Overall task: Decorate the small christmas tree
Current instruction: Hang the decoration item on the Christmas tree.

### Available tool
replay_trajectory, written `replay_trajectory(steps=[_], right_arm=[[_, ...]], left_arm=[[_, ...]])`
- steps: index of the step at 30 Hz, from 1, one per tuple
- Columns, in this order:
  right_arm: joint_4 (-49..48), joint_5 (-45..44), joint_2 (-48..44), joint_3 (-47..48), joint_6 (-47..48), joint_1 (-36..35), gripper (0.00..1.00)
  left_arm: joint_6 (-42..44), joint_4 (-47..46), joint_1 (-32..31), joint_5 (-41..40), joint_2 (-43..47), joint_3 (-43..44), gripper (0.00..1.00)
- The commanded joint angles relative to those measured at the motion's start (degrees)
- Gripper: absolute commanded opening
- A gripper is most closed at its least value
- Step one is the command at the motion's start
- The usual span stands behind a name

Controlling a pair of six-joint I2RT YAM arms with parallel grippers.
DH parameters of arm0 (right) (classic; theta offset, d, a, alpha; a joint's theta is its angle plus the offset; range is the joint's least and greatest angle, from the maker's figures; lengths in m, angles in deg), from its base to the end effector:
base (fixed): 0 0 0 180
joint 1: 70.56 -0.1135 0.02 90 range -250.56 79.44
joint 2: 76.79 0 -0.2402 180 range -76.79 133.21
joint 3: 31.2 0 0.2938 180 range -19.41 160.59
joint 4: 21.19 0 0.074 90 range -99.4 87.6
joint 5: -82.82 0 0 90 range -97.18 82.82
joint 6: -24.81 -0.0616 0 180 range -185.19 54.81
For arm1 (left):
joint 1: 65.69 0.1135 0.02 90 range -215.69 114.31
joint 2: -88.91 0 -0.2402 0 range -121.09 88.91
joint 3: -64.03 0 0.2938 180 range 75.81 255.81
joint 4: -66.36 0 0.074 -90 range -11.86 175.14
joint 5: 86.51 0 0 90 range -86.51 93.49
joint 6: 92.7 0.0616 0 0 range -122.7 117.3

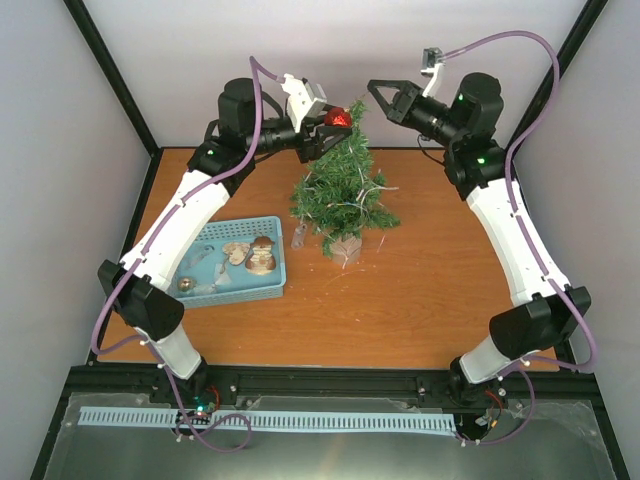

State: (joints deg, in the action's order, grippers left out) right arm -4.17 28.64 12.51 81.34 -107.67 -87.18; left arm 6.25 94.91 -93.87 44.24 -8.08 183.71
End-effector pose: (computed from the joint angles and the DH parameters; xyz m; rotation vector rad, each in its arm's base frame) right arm 0.3828 0.1519 0.4830 -0.1945 1.6110 1.2686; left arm 0.3691 -0.2434 0.4529 1.0365 1.3706 -0.8422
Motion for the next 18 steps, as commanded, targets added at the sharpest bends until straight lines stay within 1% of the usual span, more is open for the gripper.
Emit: replay_trajectory(steps=[1, 14, 18], right_arm=[[0.05, 0.74, 0.91, 2.29, 0.22, 0.36, 0.03], [2.11, 3.73, 2.93, 4.23, 1.47, 0.32, 0.03], [1.97, 4.41, 1.68, 0.83, 2.16, 0.32, 0.03]], left_arm=[[0.32, -0.43, -0.12, 1.08, 1.01, 0.22, 0.4], [0.45, -0.47, -0.11, 0.99, 0.86, 0.16, 0.4], [0.52, -0.36, -0.12, 0.94, 1.05, 0.0, 0.4]])
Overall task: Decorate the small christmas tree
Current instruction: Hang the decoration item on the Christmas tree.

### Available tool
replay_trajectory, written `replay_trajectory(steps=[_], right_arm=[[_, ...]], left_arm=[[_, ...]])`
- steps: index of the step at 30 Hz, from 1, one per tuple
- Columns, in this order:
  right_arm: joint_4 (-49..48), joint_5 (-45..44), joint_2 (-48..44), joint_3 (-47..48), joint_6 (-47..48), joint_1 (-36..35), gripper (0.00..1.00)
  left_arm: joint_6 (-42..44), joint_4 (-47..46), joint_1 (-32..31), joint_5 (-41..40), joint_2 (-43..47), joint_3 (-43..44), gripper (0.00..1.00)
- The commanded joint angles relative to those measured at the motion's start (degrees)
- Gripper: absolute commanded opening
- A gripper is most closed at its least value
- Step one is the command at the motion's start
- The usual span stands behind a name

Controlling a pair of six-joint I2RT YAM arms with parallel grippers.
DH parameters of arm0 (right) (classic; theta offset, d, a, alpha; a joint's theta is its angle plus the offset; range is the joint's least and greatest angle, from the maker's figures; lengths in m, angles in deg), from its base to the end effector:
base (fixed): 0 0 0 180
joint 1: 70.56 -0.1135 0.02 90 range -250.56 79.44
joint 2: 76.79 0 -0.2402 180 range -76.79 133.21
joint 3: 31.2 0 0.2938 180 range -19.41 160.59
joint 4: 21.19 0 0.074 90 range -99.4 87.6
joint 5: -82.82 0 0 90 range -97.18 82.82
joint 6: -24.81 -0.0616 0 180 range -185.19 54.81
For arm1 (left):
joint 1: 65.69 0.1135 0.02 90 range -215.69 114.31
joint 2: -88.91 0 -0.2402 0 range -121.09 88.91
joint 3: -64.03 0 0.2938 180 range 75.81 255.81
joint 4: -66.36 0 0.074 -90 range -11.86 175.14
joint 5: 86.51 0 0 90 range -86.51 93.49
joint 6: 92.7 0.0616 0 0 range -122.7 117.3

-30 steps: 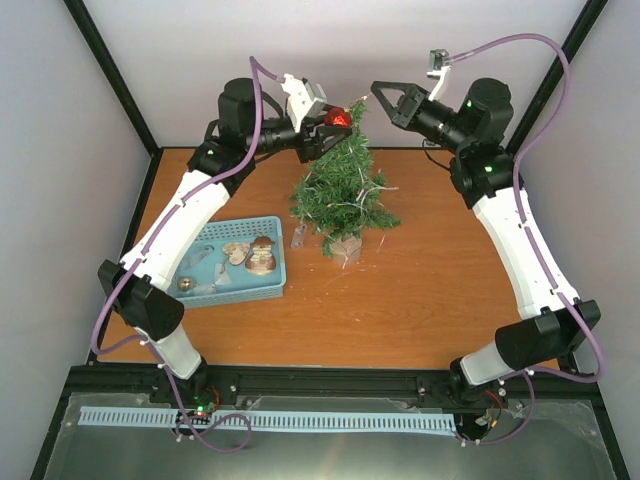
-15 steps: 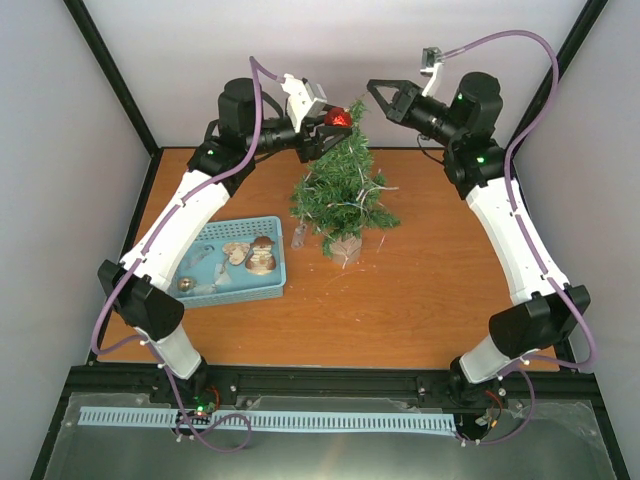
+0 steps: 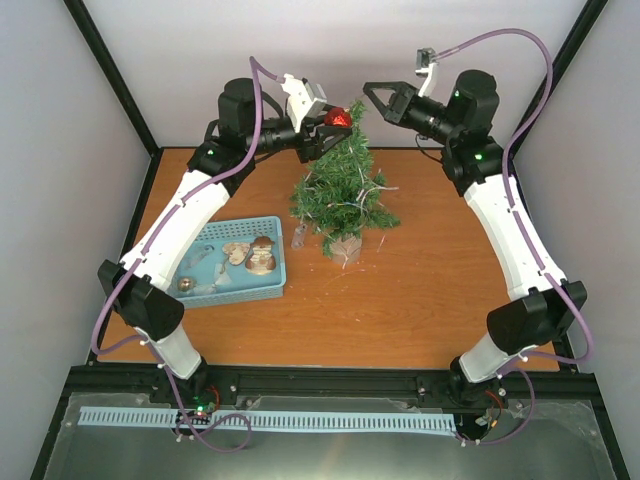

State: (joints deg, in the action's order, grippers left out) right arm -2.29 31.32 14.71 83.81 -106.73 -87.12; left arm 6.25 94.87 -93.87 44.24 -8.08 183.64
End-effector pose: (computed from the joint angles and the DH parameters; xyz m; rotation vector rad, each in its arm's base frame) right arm 0.3893 0.1558 0.4806 -0.2375 1.6397 1.2886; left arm 0.3693 -0.2434 0.4525 1.0365 1.3711 -0.8424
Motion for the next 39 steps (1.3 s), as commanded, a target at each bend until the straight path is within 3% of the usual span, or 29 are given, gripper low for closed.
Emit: replay_trajectory(steps=[1, 13, 23, 30, 39], right_arm=[[-0.56, 1.75, -1.06, -2.98, 1.13, 0.28, 0.03], [-2.56, 2.61, -2.89, -4.37, 2.22, 0.3, 0.03], [-2.5, 3.9, -3.7, -4.54, 3.01, 0.3, 0.03], [-1.94, 4.15, -4.11, -4.38, 3.55, 0.3, 0.16], [-1.43, 3.69, -4.58, -4.26, 4.23, 0.3, 0.26]], left_arm=[[0.6, -0.23, -0.12, 0.91, 1.16, 0.01, 0.4], [1.07, 0.64, -0.11, 0.82, 4.36, -4.58, 0.41], [1.51, 2.66, -0.07, 2.13, 4.02, -5.03, 0.47], [2.31, 2.11, -0.11, 2.62, 5.96, -8.34, 0.59], [3.05, 2.76, -0.12, 1.21, 7.14, -9.21, 0.64]])
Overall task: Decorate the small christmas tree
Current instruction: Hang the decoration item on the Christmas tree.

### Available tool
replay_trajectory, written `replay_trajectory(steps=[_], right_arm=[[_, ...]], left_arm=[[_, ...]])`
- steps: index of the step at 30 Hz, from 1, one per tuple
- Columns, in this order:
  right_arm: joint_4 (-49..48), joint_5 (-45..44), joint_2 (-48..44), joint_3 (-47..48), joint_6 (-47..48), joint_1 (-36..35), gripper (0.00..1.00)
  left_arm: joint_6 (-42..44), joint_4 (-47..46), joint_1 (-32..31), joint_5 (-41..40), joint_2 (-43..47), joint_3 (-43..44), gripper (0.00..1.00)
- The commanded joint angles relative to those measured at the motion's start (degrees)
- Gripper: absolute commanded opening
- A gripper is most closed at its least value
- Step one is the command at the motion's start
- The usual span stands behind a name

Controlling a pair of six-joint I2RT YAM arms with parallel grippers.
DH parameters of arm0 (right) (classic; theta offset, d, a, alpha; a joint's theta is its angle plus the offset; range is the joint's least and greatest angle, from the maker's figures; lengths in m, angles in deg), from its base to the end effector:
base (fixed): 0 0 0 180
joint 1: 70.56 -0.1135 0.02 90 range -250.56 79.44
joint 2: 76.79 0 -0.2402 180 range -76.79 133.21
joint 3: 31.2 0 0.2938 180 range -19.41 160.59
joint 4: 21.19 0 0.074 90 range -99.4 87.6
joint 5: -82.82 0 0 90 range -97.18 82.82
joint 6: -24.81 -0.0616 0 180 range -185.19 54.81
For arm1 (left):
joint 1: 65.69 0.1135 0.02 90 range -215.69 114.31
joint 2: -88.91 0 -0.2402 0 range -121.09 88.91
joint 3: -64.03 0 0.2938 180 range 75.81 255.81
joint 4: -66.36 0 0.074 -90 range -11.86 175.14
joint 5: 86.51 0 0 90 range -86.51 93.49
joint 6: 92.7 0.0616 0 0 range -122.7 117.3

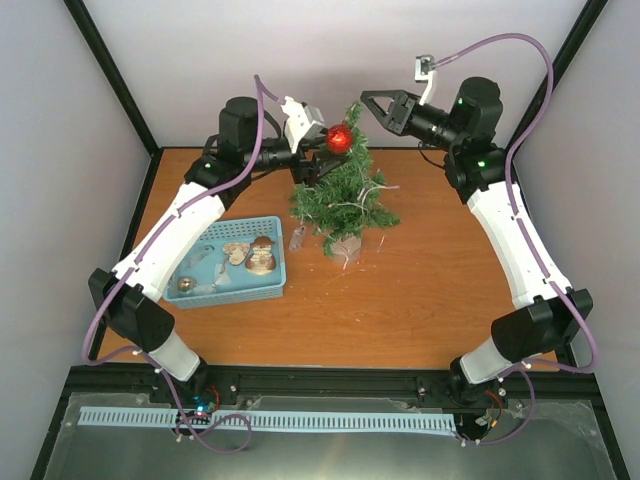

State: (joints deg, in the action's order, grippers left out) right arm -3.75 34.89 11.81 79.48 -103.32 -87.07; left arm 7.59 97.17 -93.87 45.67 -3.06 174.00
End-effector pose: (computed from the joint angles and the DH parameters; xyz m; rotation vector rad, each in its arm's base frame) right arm 0.3773 0.1549 0.4738 -0.3401 1.6242 1.2856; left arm 0.3545 -0.2369 0.4178 1.0789 1.4664 -0.8788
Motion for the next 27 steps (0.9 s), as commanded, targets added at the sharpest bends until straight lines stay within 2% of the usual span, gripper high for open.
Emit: replay_trajectory(steps=[1, 4, 8, 15, 16, 17, 21, 27], right_arm=[[0.31, 0.04, -1.67, 0.16, 0.97, 0.25, 0.28], [0.81, -0.05, -1.8, 0.52, 1.43, 0.25, 0.36], [2.37, -0.8, -1.94, 1.12, 2.45, 0.47, 0.52], [4.88, -1.42, -3.37, 0.53, 4.44, 1.73, 0.71], [5.61, -1.8, -3.87, 0.16, 5.41, 1.87, 0.82], [6.66, -2.26, -4.48, 0.01, 6.52, 2.08, 0.98], [9.62, -6.41, -8.85, -4.15, 10.79, 2.53, 1.0], [4.87, -12.38, -17.93, -16.75, 13.77, 4.9, 1.0]], left_arm=[[1.68, 0.57, -0.09, -0.32, 2.26, 0.34, 0.65], [1.58, 0.51, -0.12, -0.83, 3.04, -0.73, 0.66], [1.49, -0.37, -0.12, -1.5, 4.99, -3.34, 0.69], [1.39, -0.32, -0.12, -4.53, 10.01, -8.32, 0.74], [1.0, -0.4, -0.12, -6.07, 11.24, -9.22, 0.75], [0.3, -0.46, -0.12, -7.59, 11.93, -10.21, 0.76], [-2.35, -0.98, -0.03, -14.33, 17.3, -15.09, 0.83], [-7.59, -0.97, 0.19, -29.58, 23.72, -24.93, 0.85]])
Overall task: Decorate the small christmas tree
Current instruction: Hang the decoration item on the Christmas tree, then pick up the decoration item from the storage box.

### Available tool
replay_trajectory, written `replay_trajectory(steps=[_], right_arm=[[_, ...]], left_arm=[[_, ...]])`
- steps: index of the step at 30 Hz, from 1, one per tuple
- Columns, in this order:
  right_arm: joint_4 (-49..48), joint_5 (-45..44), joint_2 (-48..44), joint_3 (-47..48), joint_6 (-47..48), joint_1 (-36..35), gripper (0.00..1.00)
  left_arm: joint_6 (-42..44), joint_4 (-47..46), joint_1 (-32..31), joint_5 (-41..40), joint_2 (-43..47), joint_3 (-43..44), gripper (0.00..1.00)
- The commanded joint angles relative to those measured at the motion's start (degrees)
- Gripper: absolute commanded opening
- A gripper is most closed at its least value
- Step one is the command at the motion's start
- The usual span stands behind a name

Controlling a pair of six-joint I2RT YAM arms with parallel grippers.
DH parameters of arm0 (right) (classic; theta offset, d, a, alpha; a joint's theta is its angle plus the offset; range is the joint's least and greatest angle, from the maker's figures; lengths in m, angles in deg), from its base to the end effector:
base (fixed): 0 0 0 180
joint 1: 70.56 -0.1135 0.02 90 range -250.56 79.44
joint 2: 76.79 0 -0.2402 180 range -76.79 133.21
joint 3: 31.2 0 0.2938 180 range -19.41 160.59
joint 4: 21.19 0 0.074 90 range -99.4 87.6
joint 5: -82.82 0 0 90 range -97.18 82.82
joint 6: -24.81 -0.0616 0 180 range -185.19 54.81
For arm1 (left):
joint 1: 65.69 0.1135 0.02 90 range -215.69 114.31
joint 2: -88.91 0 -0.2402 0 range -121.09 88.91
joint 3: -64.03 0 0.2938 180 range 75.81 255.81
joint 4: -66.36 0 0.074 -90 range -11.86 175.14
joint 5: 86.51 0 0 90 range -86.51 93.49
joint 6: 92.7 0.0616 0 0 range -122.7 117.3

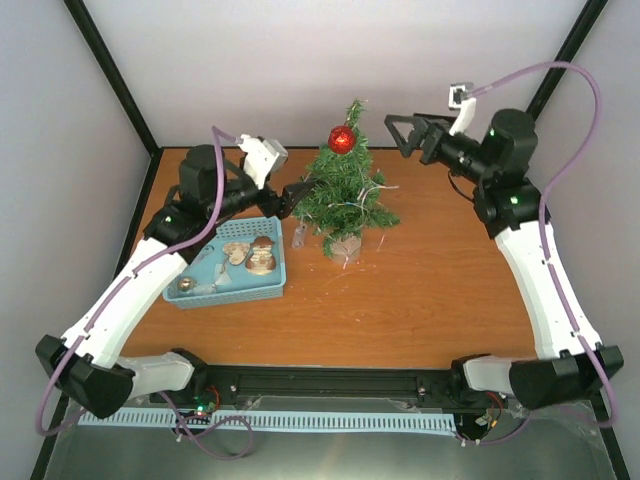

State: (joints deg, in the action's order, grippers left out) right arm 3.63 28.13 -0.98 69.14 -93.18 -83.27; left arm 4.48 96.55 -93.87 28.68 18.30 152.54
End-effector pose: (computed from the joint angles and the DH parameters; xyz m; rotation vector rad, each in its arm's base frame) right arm 0.3362 0.1123 0.4677 -0.2886 1.6483 1.0280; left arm 0.2931 -0.1868 0.4028 0.8473 1.6014 -0.6535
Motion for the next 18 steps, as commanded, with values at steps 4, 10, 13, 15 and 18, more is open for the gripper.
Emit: replay_trajectory(steps=[4, 10, 13, 15, 18], right_arm=[[-4.39, -14.58, -11.83, -15.97, 5.14, 1.2, 1.0], [-1.7, -16.36, -18.47, -22.7, 7.61, 1.2, 0.95], [0.76, -16.15, -20.62, -23.29, 8.9, 1.2, 0.86], [0.98, -15.73, -21.88, -24.1, 9.0, 1.22, 0.81], [0.26, -15.04, -23.25, -25.55, 9.08, 1.2, 0.77]], left_arm=[[-11.72, 2.69, 2.69, -22.8, 3.23, -8.63, 0.8], [-20.21, 4.87, 11.46, -21.16, 1.27, -17.36, 0.58], [-22.34, 3.13, 14.73, -19.65, -0.27, -21.81, 0.46], [-23.56, 0.76, 16.39, -18.8, -1.67, -25.21, 0.41], [-26.36, -3.17, 18.63, -13.5, -5.15, -28.91, 0.39]])
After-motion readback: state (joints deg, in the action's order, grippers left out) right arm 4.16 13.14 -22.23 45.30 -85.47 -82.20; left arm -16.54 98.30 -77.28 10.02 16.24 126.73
